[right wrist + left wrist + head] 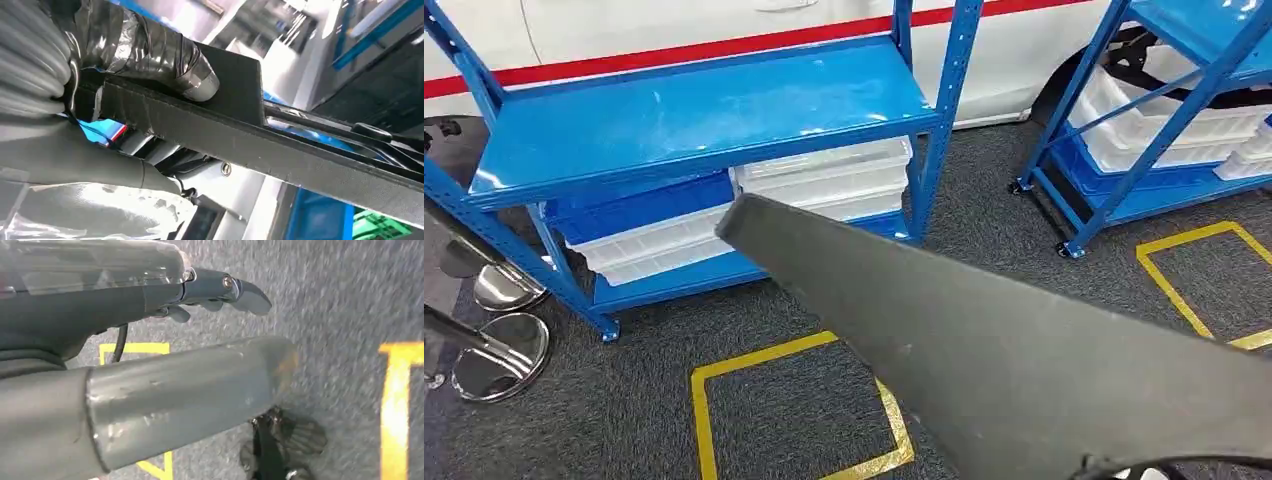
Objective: Take the parts from the cabinet and place them on the table.
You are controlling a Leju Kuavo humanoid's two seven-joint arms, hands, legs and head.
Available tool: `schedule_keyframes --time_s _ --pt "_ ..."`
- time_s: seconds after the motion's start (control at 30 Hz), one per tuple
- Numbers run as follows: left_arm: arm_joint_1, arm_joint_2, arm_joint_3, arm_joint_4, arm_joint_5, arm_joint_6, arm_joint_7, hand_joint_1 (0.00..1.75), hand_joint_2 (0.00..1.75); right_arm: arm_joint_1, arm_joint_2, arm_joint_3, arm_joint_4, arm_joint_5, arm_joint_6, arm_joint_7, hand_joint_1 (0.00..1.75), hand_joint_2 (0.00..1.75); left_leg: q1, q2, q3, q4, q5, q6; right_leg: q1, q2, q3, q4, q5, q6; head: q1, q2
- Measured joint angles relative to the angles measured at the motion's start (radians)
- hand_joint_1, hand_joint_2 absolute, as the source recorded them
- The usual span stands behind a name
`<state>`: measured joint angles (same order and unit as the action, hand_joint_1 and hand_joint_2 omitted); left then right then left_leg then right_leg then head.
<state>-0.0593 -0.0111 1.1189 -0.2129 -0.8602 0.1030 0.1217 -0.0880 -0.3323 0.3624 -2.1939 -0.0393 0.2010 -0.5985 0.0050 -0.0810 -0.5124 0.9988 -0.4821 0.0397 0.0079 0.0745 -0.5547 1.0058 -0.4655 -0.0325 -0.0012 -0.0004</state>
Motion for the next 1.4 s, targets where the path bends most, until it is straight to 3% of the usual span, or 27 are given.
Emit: schedule_keyframes --time_s 0.1,0.17,0.2,0.27,0.3,0.33,0.4,0.43,0.47,0.5,0.6,0.63,0.7,0.77,0.8,0.83,0.9,0.93,0.97,1.0,1.07,1.13,1.2,1.23,1.3,1.33,1.4 --pt "-0.002 0.015 0.02 -0.001 0.009 0.005 -0.015 0.0 0.0 0.01 -0.013 0.001 -0.001 0.02 -0.013 -0.003 1.75 1.75 -0.01 0.033 0.006 -0.023 0.005 0.001 -0.01 0.031 -0.013 -0.003 0.013 0.021 0.0 0.0" --pt "-0.007 0.014 0.025 -0.001 0.01 -0.008 -0.024 0.0 0.0 0.007 -0.025 0.002 -0.006 0.038 -0.019 -0.014 1.75 1.75 0.004 0.061 0.015 -0.056 0.017 0.005 -0.003 -0.031 -0.032 0.033 -0.018 0.027 0.002 0.0" --pt "-0.006 0.014 0.029 -0.001 0.01 -0.014 -0.028 0.0 0.0 0.001 -0.029 0.003 -0.007 0.045 -0.021 -0.018 1.75 1.75 0.004 0.074 0.013 -0.056 0.018 0.007 -0.007 -0.051 -0.063 0.095 -0.059 0.033 0.001 0.0" --pt "-0.002 0.014 0.033 -0.001 0.004 -0.02 -0.032 0.0 0.0 0.001 -0.03 0.011 -0.008 0.055 -0.024 -0.024 1.75 1.75 0.004 0.101 0.011 -0.055 0.017 0.006 -0.02 -0.063 -0.134 0.243 -0.126 0.048 0.002 0.0" --pt "-0.001 0.014 0.034 -0.001 0.002 -0.022 -0.032 0.0 0.0 0.001 -0.03 0.017 -0.008 0.059 -0.024 -0.027 1.75 1.75 0.005 0.114 0.011 -0.054 0.017 0.006 -0.025 -0.064 -0.156 0.289 -0.134 0.055 0.001 0.0" --pt "-0.002 0.014 0.036 -0.001 0.001 -0.023 -0.033 0.0 0.0 0.001 -0.032 0.02 -0.008 0.061 -0.024 -0.028 1.75 1.75 0.006 0.127 0.011 -0.053 0.016 0.003 -0.031 -0.067 -0.153 0.284 -0.115 0.061 0.002 0.0" --pt "-0.004 0.011 0.038 -0.001 -0.005 -0.033 -0.037 0.0 0.0 -0.001 -0.035 0.026 -0.01 0.061 -0.024 -0.031 1.75 1.75 0.012 0.147 0.011 -0.043 0.009 -0.007 -0.039 -0.084 -0.081 0.152 -0.036 0.069 0.002 0.0" --pt "-0.004 0.011 0.038 -0.001 -0.008 -0.037 -0.039 0.0 0.0 -0.005 -0.039 0.033 -0.011 0.06 -0.023 -0.032 1.75 1.75 0.014 0.156 0.013 -0.039 0.004 -0.014 -0.04 -0.103 -0.029 0.061 0.002 0.07 0.002 0.0" --pt "-0.005 0.013 0.038 -0.001 -0.008 -0.038 -0.04 0.0 0.0 -0.004 -0.043 0.039 -0.012 0.052 -0.022 -0.043 1.75 1.75 0.012 0.165 0.016 -0.035 -0.001 -0.022 -0.035 -0.15 0.001 -0.002 -0.007 0.067 0.002 0.0" --pt "-0.006 0.016 0.039 -0.001 -0.008 -0.038 -0.045 0.0 0.0 0.004 -0.05 0.04 -0.016 0.037 -0.021 -0.061 1.75 1.75 0.008 0.169 0.016 -0.03 -0.006 -0.031 -0.028 -0.135 0.0 -0.004 0.002 0.052 0.001 0.0" --pt "-0.006 0.025 0.04 -0.001 -0.01 -0.031 -0.058 0.0 0.0 0.037 -0.064 0.04 -0.03 -0.001 0.008 -0.092 1.75 1.75 0.01 0.193 0.023 -0.038 -0.002 -0.05 -0.02 -0.107 -0.01 0.0 0.003 0.033 0.001 0.0" --pt "-0.008 0.027 0.04 -0.001 -0.011 -0.028 -0.064 0.0 0.0 0.048 -0.064 0.037 -0.035 -0.016 0.021 -0.094 1.75 1.75 0.013 0.182 0.019 -0.032 -0.012 -0.06 -0.032 -0.097 -0.008 -0.007 0.011 0.021 0.001 0.0" --pt "-0.009 0.031 0.041 -0.001 -0.007 -0.032 -0.079 0.0 0.0 0.065 -0.061 0.024 -0.039 -0.045 0.064 -0.098 1.75 1.75 0.016 0.11 -0.016 0.056 -0.085 -0.062 -0.03 -0.083 -0.015 -0.007 0.015 0.008 0.001 0.0" --pt "-0.004 0.036 0.044 -0.001 -0.005 -0.032 -0.092 0.0 0.0 0.092 -0.047 0.002 -0.039 -0.063 0.103 -0.099 1.75 1.75 0.015 0.092 -0.088 0.217 -0.163 -0.061 -0.023 -0.063 -0.023 -0.007 0.019 0.002 0.001 0.0" --pt "0.0 0.04 0.045 -0.001 -0.005 -0.032 -0.094 0.0 0.0 0.107 -0.038 -0.013 -0.039 -0.069 0.111 -0.1 1.75 1.75 0.015 0.09 -0.114 0.276 -0.176 -0.059 -0.02 -0.049 -0.025 -0.006 0.021 0.0 0.001 0.0" --pt "0.001 0.04 0.045 -0.001 -0.005 -0.032 -0.094 0.0 0.0 0.113 -0.033 -0.02 -0.039 -0.069 0.111 -0.1 1.75 1.75 0.015 0.089 -0.115 0.28 -0.165 -0.056 -0.019 -0.038 -0.025 -0.006 0.022 0.0 0.001 0.0" --pt "0.0 0.042 0.045 -0.001 -0.005 -0.032 -0.096 0.0 0.0 0.118 -0.027 -0.034 -0.039 -0.072 0.116 -0.1 1.75 1.75 0.014 0.081 -0.06 0.167 -0.083 -0.046 -0.016 -0.011 -0.023 -0.004 0.024 0.002 0.001 0.0" --pt "-0.001 0.042 0.045 -0.001 -0.005 -0.032 -0.096 0.0 0.0 0.118 -0.025 -0.036 -0.039 -0.072 0.119 -0.1 1.75 1.75 0.013 0.061 -0.021 0.084 -0.041 -0.038 -0.015 0.001 -0.021 -0.004 0.025 0.003 0.001 0.0" --pt "-0.002 0.046 0.046 -0.001 -0.005 -0.032 -0.098 0.0 0.0 0.12 -0.023 -0.04 -0.039 -0.072 0.121 -0.1 1.75 1.75 0.013 0.005 0.013 0.009 -0.012 -0.027 -0.018 0.01 -0.021 -0.004 0.027 0.006 0.001 0.0" --pt "-0.001 0.048 0.046 -0.001 -0.005 -0.032 -0.099 0.0 0.0 0.121 -0.021 -0.042 -0.039 -0.072 0.121 -0.1 1.75 1.75 0.016 -0.012 0.024 -0.025 -0.02 -0.023 -0.011 0.024 -0.025 0.002 0.028 0.011 0.001 0.0" --pt "-0.002 0.051 0.047 -0.001 -0.005 -0.031 -0.099 0.0 0.0 0.128 -0.02 -0.049 -0.04 -0.073 0.121 -0.1 1.75 1.75 0.009 0.009 0.021 -0.025 -0.022 -0.028 -0.019 0.047 -0.036 -0.001 0.037 0.026 0.001 0.0" --pt "-0.006 0.053 0.047 -0.001 -0.005 -0.031 -0.101 0.0 0.0 0.132 -0.017 -0.057 -0.045 -0.073 0.121 -0.1 1.75 1.75 0.016 0.034 0.026 -0.037 -0.006 -0.016 -0.018 0.068 -0.042 -0.008 0.049 0.044 0.001 0.0" --pt "-0.009 0.053 0.047 -0.001 -0.005 -0.032 -0.102 0.0 0.0 0.132 -0.016 -0.061 -0.046 -0.075 0.121 -0.101 1.75 1.75 0.016 0.062 0.023 -0.047 0.004 -0.008 -0.018 -0.032 -0.072 0.053 -0.004 0.043 0.002 0.0" --pt "-0.005 0.053 0.047 -0.001 -0.005 -0.032 -0.102 0.0 0.0 0.133 -0.015 -0.061 -0.046 -0.076 0.12 -0.101 1.75 1.75 0.014 0.079 0.021 -0.046 0.004 -0.005 -0.021 -0.057 -0.111 0.138 -0.057 0.049 0.002 0.0" --pt "0.002 0.053 0.047 -0.001 -0.005 -0.032 -0.102 0.0 0.0 0.136 -0.015 -0.063 -0.046 -0.076 0.12 -0.101 1.75 1.75 0.012 0.112 0.018 -0.045 0.003 -0.005 -0.025 -0.065 -0.171 0.28 -0.118 0.058 0.002 0.0" --pt "0.002 0.053 0.047 -0.001 -0.005 -0.032 -0.102 0.0 0.0 0.137 -0.014 -0.063 -0.046 -0.076 0.121 -0.101 1.75 1.75 0.012 0.126 0.017 -0.044 0.003 -0.005 -0.027 -0.067 -0.176 0.299 -0.115 0.062 0.002 0.0" --pt "-0.003 0.053 0.047 -0.001 -0.005 -0.032 -0.102 0.0 0.0 0.139 -0.014 -0.063 -0.046 -0.076 0.121 -0.101 1.75 1.75 0.012 0.15 0.017 -0.041 0.0 -0.008 -0.032 -0.076 -0.117 0.206 -0.056 0.064 0.002 0.0"
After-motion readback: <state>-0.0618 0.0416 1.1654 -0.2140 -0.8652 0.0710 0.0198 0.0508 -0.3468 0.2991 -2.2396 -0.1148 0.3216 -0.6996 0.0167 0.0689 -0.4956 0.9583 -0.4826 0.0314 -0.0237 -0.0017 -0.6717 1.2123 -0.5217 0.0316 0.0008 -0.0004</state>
